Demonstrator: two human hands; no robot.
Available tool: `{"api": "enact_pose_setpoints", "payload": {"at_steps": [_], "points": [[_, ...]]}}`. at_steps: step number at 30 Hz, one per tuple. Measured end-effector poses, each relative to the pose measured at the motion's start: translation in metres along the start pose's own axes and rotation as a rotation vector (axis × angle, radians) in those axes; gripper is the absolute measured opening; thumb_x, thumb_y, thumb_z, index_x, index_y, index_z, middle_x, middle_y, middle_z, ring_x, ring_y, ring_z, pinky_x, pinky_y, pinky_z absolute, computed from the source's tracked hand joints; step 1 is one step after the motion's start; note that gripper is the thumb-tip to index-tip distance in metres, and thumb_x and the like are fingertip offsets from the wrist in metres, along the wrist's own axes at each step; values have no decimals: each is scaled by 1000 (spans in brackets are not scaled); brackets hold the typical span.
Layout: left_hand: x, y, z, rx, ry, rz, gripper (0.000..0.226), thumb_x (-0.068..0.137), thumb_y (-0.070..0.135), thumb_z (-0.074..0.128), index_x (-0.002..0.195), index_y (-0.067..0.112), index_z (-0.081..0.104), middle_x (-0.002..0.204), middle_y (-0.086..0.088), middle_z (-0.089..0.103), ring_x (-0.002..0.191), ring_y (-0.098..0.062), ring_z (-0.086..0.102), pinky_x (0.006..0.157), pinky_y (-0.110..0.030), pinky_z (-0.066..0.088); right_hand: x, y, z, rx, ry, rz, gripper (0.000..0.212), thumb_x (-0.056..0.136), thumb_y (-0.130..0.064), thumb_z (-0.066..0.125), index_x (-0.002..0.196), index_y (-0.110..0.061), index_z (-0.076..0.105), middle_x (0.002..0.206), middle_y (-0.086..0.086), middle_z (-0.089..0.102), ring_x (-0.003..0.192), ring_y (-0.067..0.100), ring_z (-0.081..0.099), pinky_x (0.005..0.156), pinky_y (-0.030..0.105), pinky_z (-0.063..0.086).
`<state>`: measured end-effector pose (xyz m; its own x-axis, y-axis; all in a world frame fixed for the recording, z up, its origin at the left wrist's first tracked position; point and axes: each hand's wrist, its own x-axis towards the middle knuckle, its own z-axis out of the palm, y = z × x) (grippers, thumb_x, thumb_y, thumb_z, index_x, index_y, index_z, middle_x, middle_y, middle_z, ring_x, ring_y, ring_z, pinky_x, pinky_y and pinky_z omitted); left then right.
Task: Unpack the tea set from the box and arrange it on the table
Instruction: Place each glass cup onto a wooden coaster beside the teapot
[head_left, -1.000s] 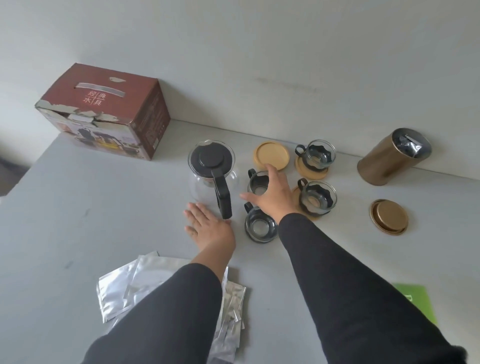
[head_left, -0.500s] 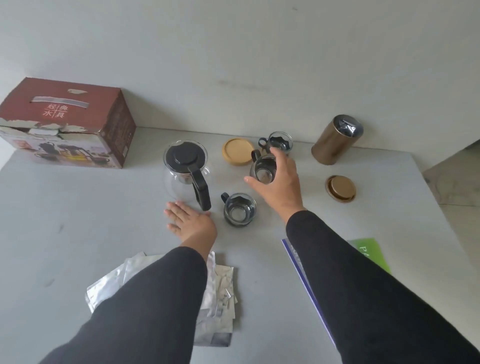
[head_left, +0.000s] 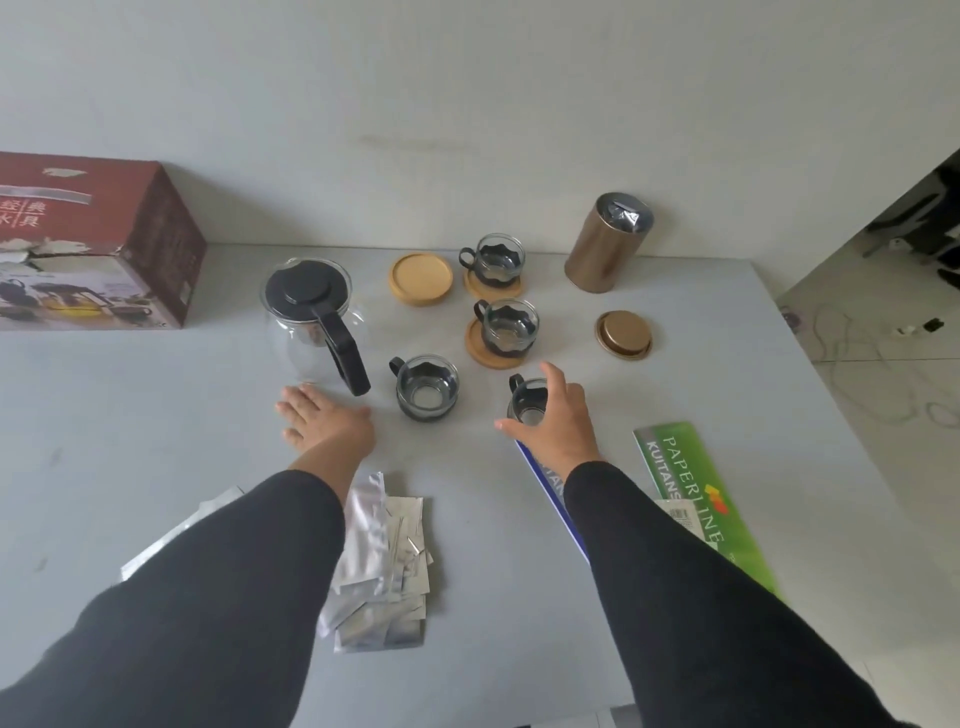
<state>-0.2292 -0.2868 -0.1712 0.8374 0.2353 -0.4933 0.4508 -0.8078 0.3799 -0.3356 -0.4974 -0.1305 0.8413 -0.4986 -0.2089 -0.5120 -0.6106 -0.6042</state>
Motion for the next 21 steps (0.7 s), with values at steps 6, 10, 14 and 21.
{"api": "enact_pose_setpoints", "payload": {"at_steps": [6,10,14,21], "points": [[0,2,2,-14,28,-7,80,98,36,43,150,6,-10,158,-8,-16,146,-25,-15,119,-42,-1,14,2,3,16,7,-11,92,71,-39,80,143,-24,26,131,13,37,125,30,39,106,37,38],[0,2,6,-54,62,-12,80,97,39,42,150,6,-8,159,-6,-15,147,-23,-14,119,-41,-2,27,4,1,3,22,-40,90,71,-39,80,142,-24,27,133,13,36,126,29,38,104,35,38],[1,1,13,-135,163,-42,77,97,38,40,151,7,-4,160,-4,-8,147,-21,-10,120,-39,-1,33,10,-1,-45,8,-34,89,71,-50,75,142,-24,27,132,11,39,125,29,39,104,41,40],[2,17,20,-235,274,-175,61,100,22,26,151,5,-3,160,-5,-8,147,-23,-10,119,-41,-2,56,-3,-38,-62,197,-251,58,85,-43,60,133,-13,44,129,11,49,122,25,43,102,38,39]]}}
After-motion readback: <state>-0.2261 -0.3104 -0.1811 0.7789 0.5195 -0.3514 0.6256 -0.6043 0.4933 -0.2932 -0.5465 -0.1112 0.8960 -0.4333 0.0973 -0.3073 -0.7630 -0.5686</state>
